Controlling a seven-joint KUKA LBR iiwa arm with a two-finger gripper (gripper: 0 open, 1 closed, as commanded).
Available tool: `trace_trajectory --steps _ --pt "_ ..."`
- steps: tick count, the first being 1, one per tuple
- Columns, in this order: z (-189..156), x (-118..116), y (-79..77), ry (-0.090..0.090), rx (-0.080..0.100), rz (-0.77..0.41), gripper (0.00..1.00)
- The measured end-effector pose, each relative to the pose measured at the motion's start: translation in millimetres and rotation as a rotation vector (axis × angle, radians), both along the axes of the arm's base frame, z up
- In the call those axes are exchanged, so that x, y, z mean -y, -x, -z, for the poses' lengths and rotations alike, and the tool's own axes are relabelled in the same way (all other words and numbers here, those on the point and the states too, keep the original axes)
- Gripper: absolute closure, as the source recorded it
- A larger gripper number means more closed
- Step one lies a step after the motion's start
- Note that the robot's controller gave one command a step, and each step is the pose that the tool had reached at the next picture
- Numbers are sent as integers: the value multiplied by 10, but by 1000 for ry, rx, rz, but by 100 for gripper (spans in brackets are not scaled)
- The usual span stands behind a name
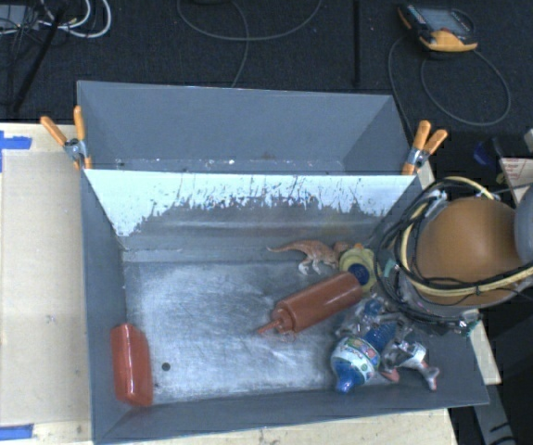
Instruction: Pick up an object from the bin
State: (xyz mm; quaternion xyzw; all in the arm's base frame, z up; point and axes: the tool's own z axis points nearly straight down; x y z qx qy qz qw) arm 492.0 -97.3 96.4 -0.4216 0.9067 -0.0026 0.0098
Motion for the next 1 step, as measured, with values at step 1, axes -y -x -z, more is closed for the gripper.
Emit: trace_trajectory --steps 1 --pt "-77 -4 10 0 -10 0 100"
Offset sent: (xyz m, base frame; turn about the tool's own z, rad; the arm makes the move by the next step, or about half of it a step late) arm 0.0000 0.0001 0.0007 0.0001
